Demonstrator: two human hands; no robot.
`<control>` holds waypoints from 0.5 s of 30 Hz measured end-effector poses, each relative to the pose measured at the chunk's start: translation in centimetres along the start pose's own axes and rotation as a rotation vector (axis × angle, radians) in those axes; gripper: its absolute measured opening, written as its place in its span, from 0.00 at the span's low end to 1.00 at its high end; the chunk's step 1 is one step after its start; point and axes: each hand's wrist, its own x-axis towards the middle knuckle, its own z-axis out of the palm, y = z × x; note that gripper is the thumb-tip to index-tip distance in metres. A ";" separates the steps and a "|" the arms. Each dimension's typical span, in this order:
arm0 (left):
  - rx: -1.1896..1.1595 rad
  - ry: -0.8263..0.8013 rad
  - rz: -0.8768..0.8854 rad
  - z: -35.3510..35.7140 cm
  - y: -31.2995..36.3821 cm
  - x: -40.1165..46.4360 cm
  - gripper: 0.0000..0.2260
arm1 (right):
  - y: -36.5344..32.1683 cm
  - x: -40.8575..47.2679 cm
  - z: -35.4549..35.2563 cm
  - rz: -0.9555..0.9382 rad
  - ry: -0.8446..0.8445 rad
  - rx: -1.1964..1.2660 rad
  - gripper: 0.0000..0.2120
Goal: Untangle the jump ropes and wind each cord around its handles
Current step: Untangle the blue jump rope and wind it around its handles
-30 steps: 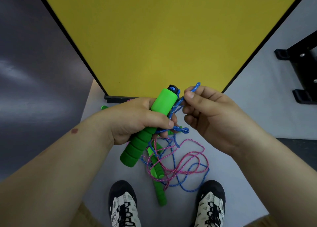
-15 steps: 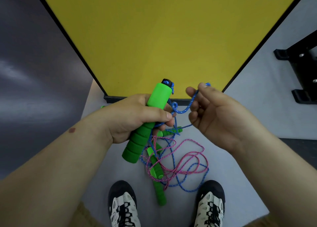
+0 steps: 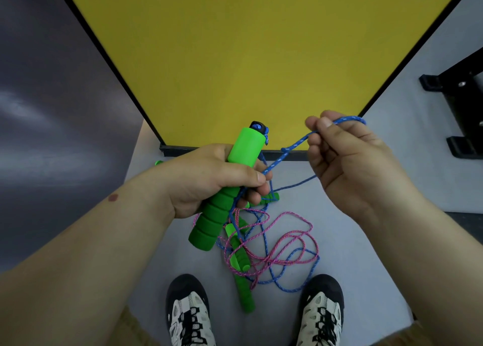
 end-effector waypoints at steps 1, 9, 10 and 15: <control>-0.004 0.001 0.002 0.0 0.0 0.0 0.11 | 0.1 0.1 -0.1 -0.002 0.010 0.020 0.05; -0.026 0.019 0.034 0.0 0.1 0.0 0.08 | 1.2 -0.9 0.2 0.244 -0.305 -0.232 0.20; -0.025 0.011 0.032 0.0 0.1 0.0 0.07 | 1.5 -0.9 0.2 0.253 -0.340 -0.269 0.21; -0.022 -0.019 0.032 0.3 -0.1 0.0 0.06 | 2.0 -1.0 0.4 0.209 -0.358 -0.300 0.25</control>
